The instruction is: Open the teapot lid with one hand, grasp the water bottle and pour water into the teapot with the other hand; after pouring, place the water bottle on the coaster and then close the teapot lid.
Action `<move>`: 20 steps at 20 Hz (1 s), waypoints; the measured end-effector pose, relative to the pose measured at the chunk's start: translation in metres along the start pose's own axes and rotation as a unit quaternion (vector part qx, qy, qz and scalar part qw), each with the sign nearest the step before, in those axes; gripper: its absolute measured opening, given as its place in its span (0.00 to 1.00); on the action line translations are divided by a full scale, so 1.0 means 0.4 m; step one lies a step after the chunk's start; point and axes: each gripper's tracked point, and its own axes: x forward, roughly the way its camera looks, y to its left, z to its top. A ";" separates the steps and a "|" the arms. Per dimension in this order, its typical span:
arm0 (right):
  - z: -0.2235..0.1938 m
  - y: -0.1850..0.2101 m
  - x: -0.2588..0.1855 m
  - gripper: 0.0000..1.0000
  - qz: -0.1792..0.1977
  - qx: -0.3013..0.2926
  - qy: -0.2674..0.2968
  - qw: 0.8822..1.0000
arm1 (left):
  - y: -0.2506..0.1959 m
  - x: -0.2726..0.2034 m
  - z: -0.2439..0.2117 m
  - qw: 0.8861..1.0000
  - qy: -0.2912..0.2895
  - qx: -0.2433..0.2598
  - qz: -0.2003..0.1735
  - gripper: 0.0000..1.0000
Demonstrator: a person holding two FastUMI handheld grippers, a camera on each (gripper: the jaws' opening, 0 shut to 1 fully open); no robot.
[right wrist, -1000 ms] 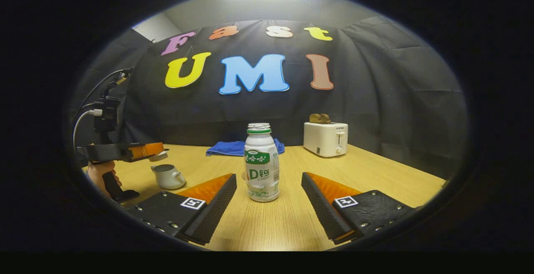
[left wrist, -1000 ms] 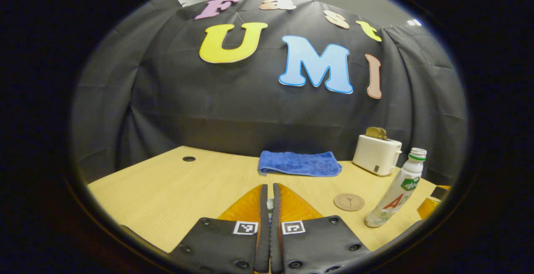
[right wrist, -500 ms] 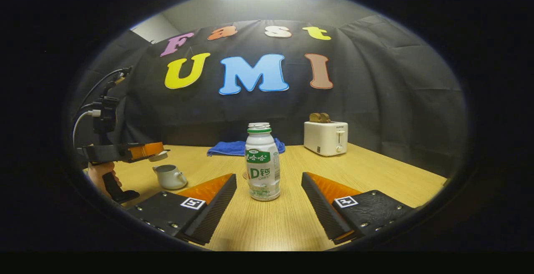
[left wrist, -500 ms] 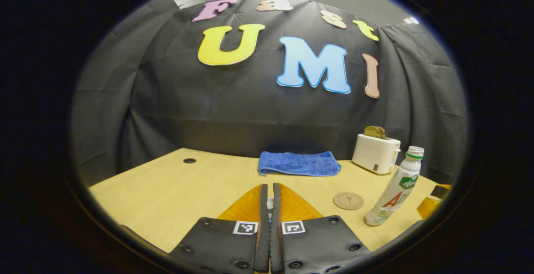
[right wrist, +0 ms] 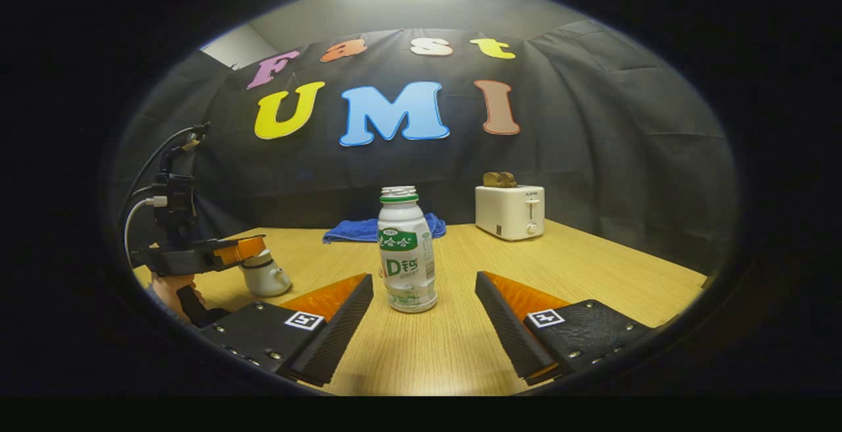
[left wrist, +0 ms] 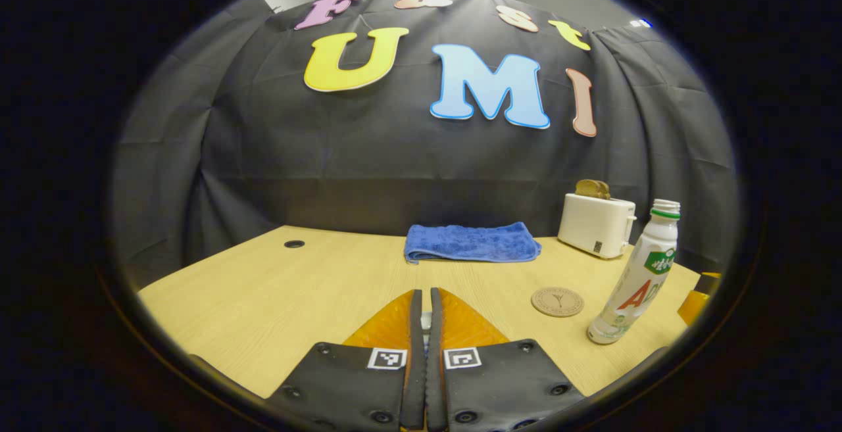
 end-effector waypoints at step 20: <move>0.008 0.030 0.042 0.97 0.030 -0.009 0.010 0.999 | 0.042 -0.109 0.215 0.999 -0.039 0.007 0.003 0.07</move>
